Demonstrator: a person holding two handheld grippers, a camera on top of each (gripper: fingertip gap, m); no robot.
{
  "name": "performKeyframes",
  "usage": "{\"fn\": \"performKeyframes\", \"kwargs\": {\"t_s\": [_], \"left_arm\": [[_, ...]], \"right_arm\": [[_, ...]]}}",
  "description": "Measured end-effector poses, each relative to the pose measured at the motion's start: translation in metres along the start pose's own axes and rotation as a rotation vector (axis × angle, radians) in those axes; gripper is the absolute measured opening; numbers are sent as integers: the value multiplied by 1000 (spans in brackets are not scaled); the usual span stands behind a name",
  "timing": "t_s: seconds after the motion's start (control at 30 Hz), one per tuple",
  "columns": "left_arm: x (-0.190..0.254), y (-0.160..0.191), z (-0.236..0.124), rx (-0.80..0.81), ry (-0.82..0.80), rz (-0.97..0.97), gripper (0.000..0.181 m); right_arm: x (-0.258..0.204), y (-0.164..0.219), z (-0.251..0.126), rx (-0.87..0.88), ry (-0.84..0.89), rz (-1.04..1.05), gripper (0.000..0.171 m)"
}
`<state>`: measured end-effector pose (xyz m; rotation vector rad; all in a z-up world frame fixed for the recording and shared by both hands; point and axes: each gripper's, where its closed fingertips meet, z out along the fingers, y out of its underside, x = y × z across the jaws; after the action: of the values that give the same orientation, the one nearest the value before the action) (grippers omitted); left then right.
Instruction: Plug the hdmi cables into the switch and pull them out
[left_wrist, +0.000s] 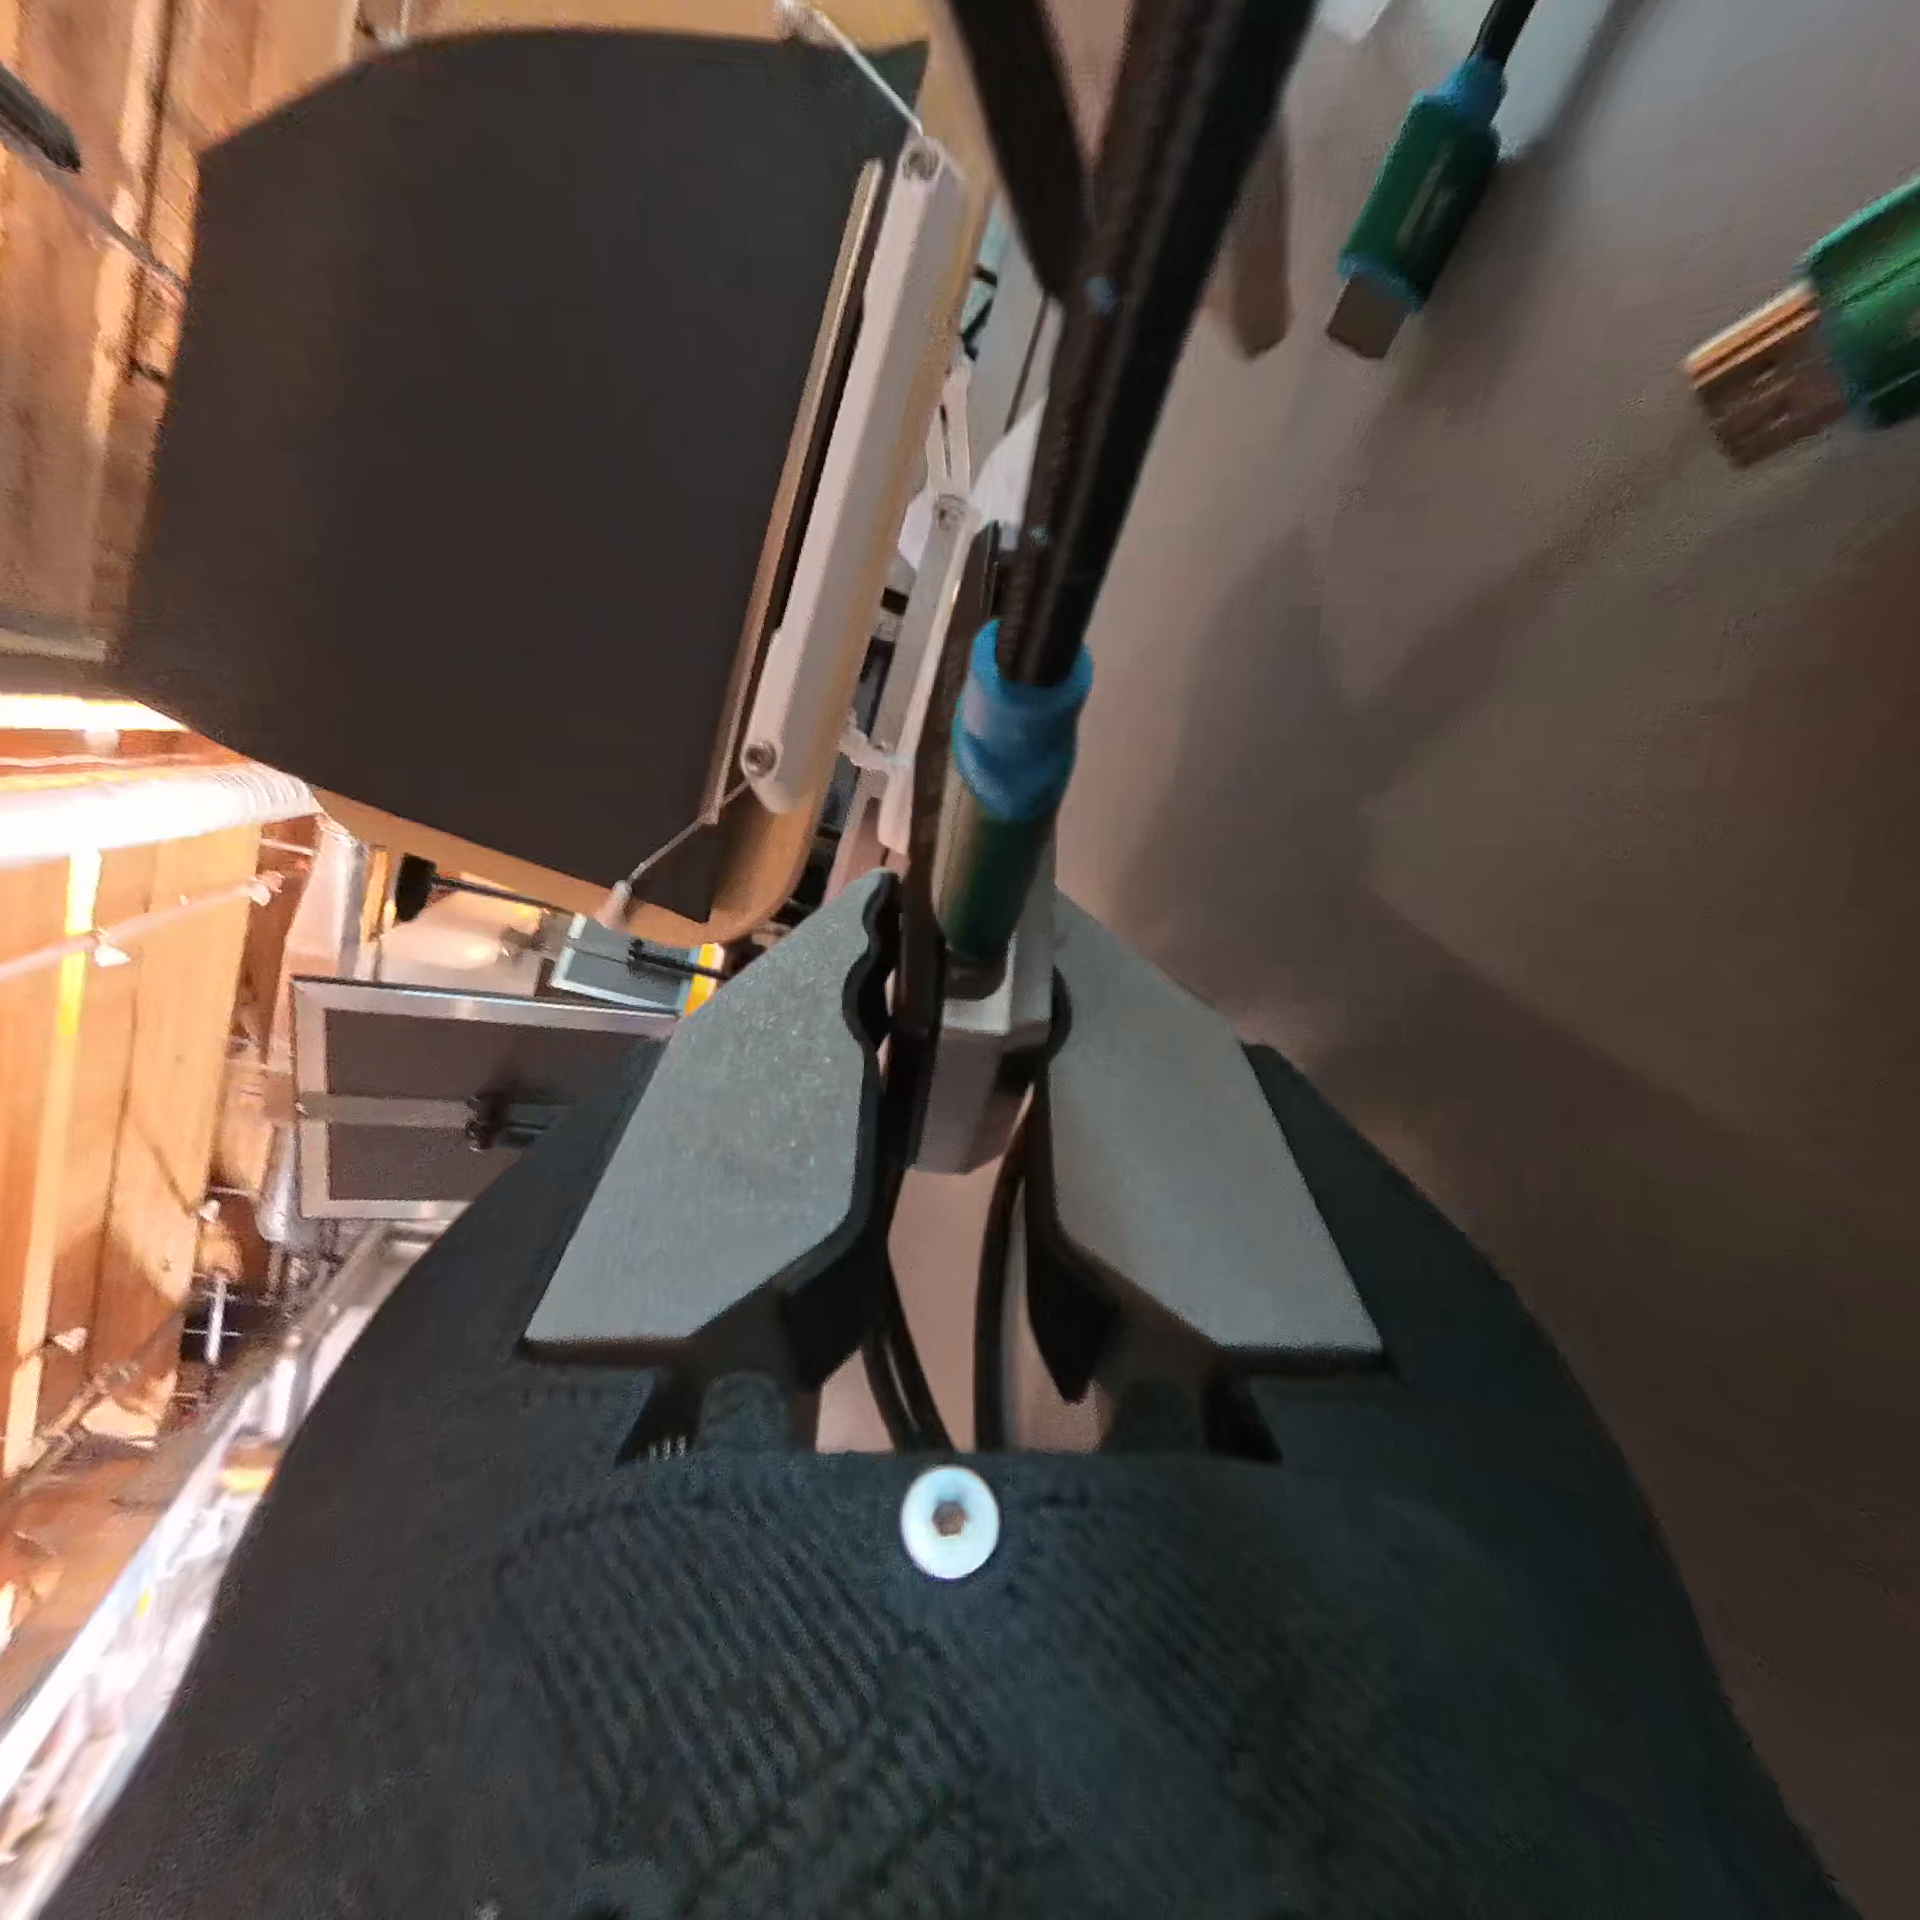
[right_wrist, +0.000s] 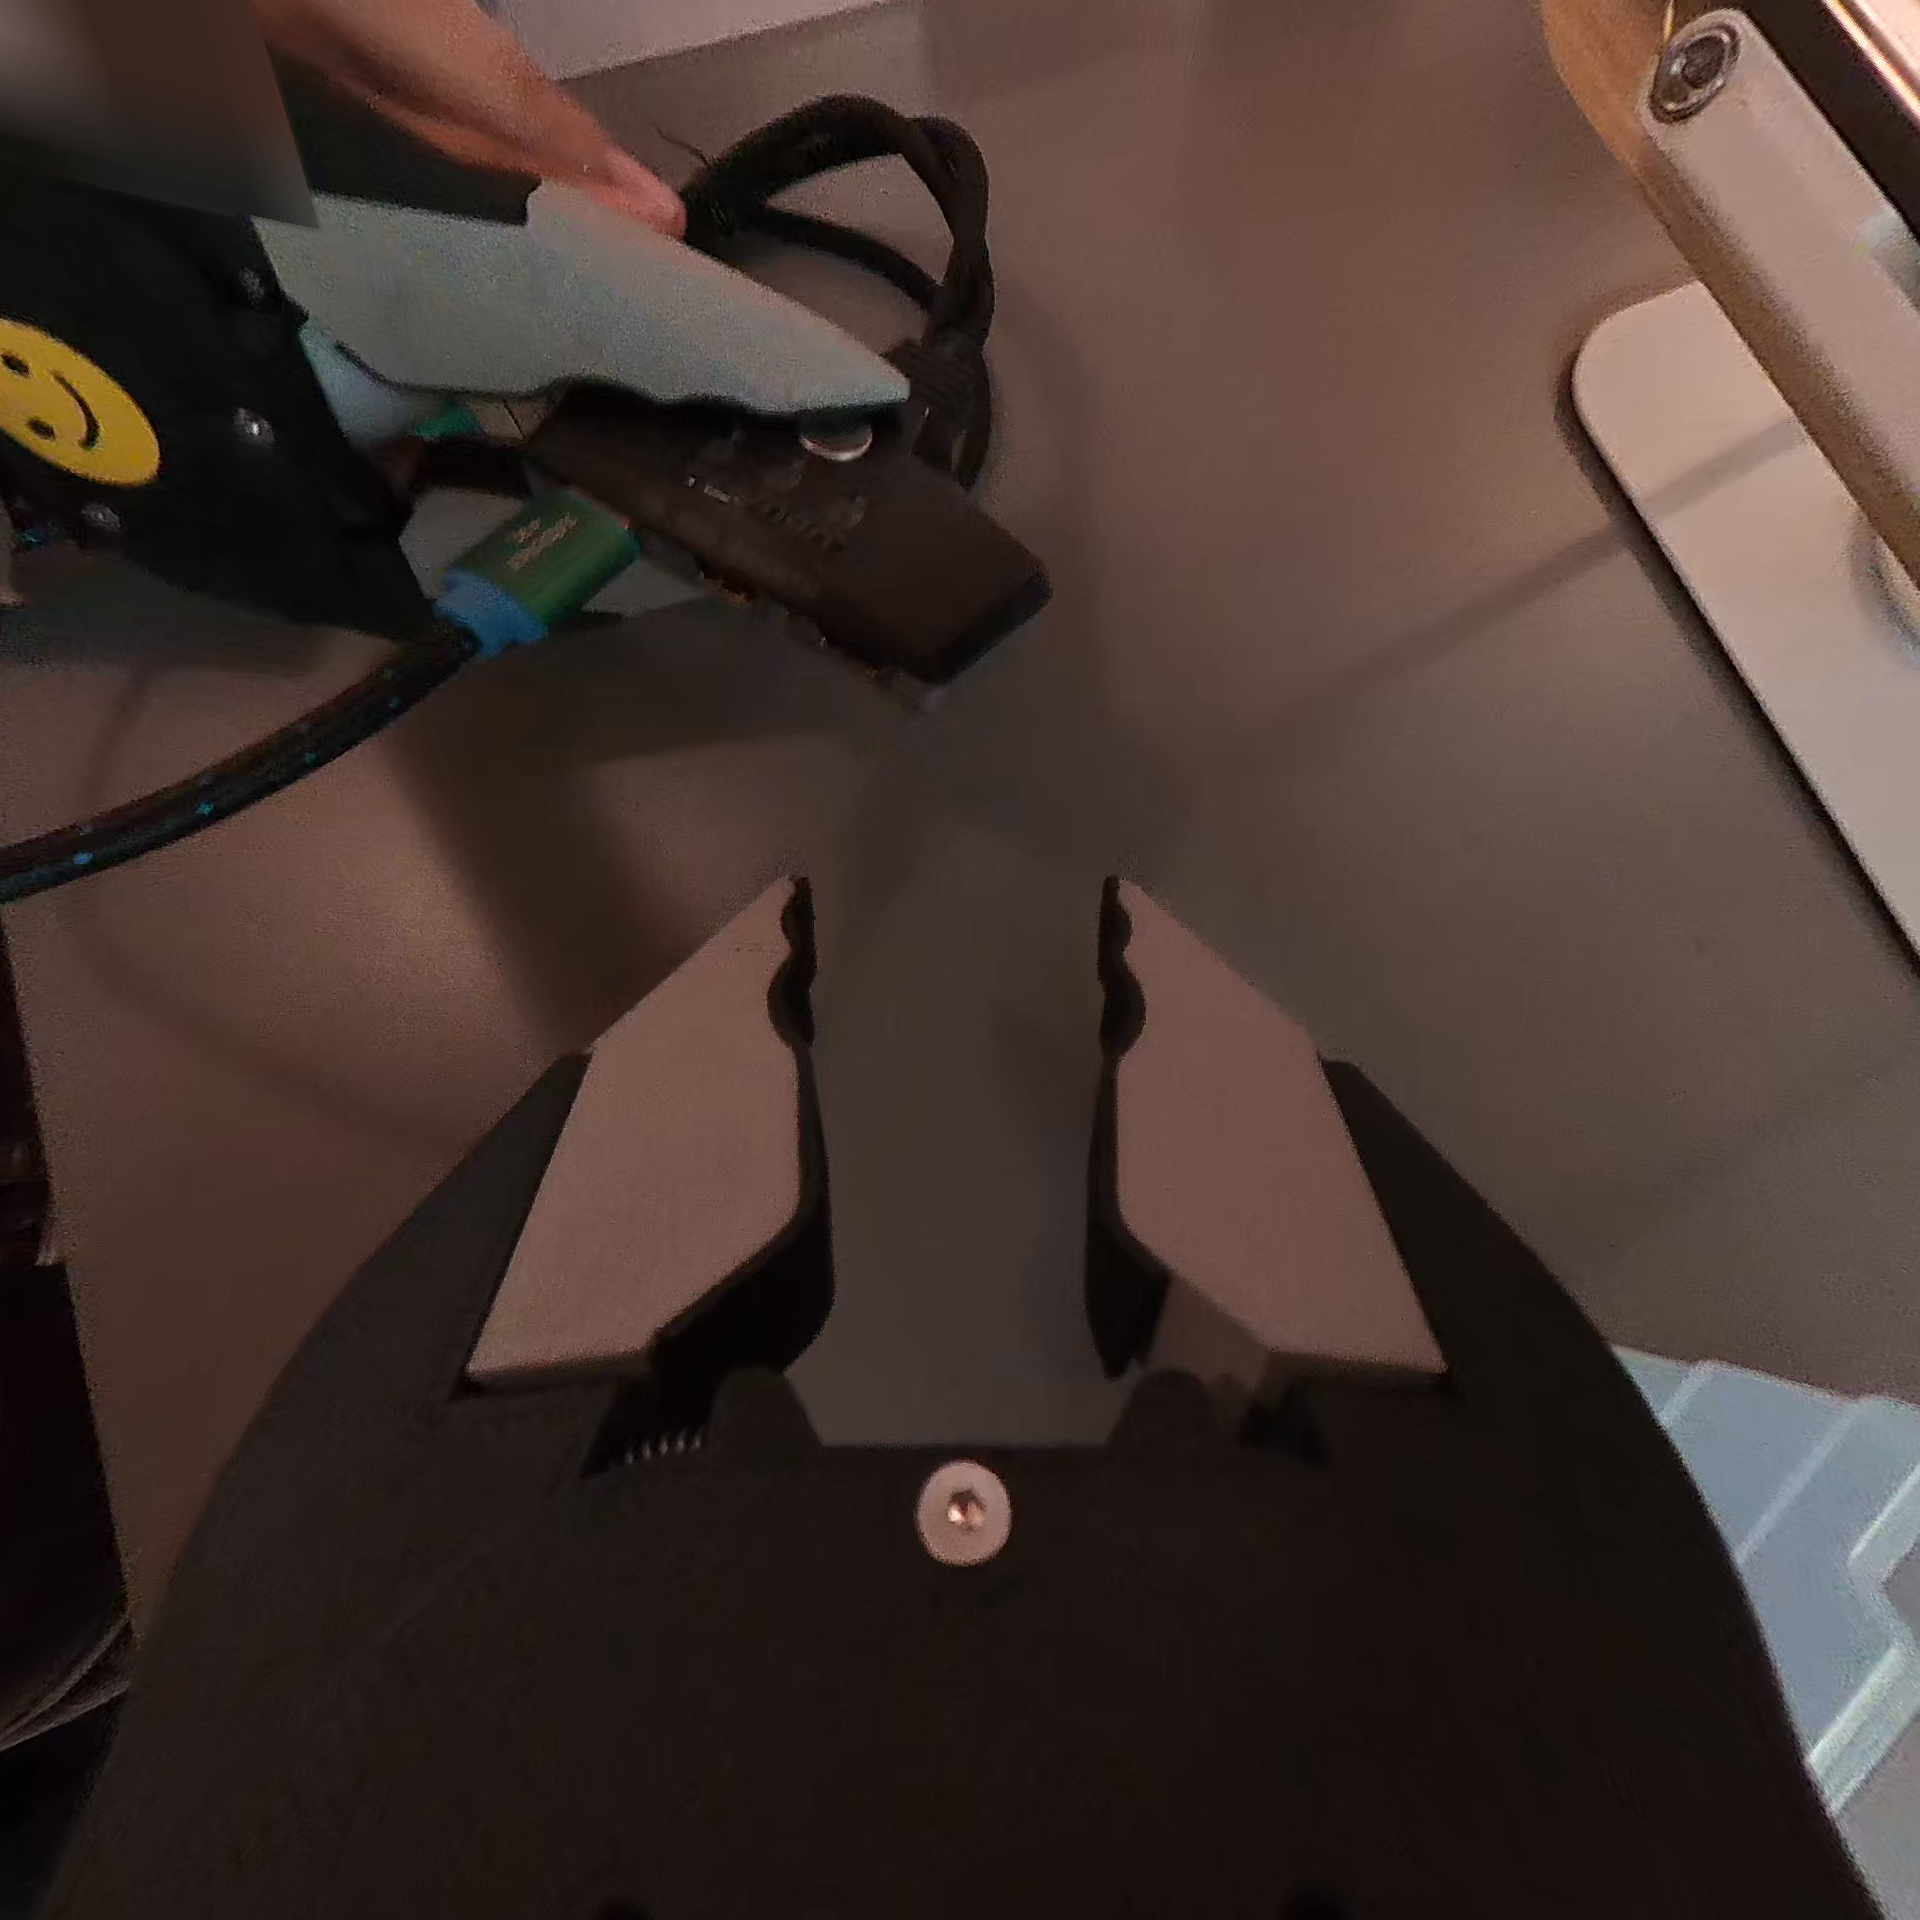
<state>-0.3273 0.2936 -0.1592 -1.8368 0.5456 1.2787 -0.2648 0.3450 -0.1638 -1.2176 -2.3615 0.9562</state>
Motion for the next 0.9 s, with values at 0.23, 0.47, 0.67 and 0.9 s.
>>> {"fn": "performKeyframes", "kwargs": {"t_s": [0.23,0.47,0.67,0.9], "left_arm": [[3,4,3,1,11,-8,21],[1,-4,0,28,-12,15,21],[3,-6,-2,39,-13,33,21],[10,-7,-2,39,6,68,21]], "right_arm": [[-57,10,-18,81,-146,85,58],[-73,55,2,-73,-99,142,44],[-81,53,19,-68,-161,150,11],[-31,41,4,-10,278,-71,11]]}}
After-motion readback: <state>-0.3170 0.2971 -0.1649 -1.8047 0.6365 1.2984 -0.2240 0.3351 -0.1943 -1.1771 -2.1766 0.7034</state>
